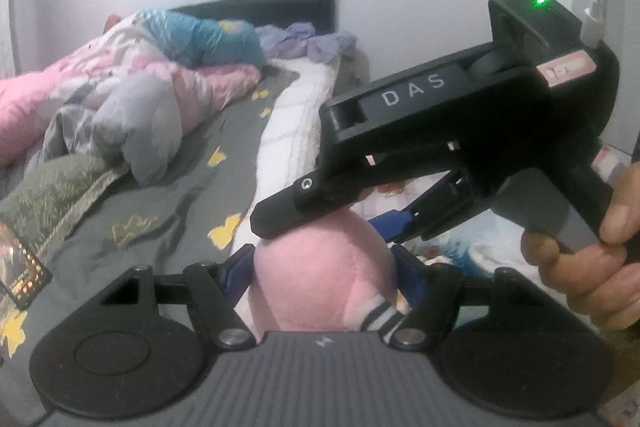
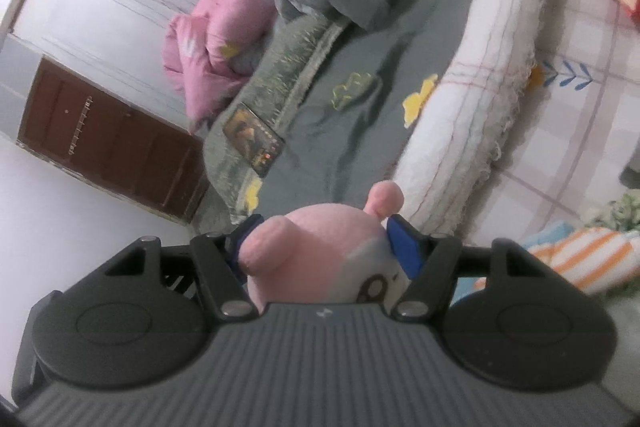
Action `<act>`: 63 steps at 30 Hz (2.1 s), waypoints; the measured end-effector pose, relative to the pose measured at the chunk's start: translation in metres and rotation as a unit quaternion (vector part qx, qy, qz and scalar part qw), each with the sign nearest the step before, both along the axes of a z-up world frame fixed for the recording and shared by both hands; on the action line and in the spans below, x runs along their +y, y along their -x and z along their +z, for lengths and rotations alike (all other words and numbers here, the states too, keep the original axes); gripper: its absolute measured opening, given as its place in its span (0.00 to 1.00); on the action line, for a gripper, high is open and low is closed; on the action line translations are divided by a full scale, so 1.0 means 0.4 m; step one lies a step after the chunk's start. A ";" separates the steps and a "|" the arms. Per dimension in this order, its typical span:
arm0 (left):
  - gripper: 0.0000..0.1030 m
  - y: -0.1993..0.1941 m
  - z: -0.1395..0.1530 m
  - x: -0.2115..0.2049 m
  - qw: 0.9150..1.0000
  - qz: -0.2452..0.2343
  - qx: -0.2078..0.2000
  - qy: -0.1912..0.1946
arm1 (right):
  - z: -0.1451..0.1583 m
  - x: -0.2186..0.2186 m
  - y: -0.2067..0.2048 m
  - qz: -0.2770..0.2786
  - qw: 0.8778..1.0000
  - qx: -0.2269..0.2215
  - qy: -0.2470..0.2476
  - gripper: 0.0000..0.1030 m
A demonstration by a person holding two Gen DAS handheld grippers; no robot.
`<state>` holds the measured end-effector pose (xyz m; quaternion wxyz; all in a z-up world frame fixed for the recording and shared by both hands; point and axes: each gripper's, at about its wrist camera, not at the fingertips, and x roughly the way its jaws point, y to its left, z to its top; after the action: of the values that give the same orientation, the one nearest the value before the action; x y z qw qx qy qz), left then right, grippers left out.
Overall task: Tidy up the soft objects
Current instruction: 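Lift the pink plush toy with the right gripper and carry it over the box, then lower the pink plush toy into the box and open the right gripper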
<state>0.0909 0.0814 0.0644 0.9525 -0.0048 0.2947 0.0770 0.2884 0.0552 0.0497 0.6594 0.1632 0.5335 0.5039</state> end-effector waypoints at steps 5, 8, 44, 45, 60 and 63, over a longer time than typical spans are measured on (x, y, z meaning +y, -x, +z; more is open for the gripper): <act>0.71 0.009 0.038 -0.089 0.999 -0.033 -0.015 -0.012 | 0.052 -0.100 0.046 -0.026 0.999 -0.028 -0.014 0.63; 0.71 0.004 0.058 -0.158 0.998 -0.064 -0.025 -0.012 | 0.080 -0.194 0.066 -0.053 0.997 -0.044 -0.023 0.63; 0.72 -0.433 -0.178 -0.784 0.932 -0.299 0.158 0.131 | -0.174 -1.151 -0.020 -0.350 0.908 -0.011 0.231 0.62; 0.72 -0.436 -0.174 -0.773 0.932 -0.296 0.158 0.134 | -0.181 -1.152 -0.026 -0.348 0.907 -0.007 0.237 0.62; 0.73 -0.390 -0.105 -0.665 0.940 -0.263 0.138 0.166 | -0.177 -1.131 -0.056 -0.370 0.901 0.007 0.224 0.67; 0.75 -0.381 -0.094 -0.649 0.941 -0.263 0.130 0.171 | -0.154 -1.136 -0.039 -0.382 0.903 0.002 0.198 0.67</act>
<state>0.2433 -0.1782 0.0268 0.8770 -0.0800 0.4151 -0.2282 0.3039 -0.3992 -0.0118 0.8191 0.2215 0.5201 0.0976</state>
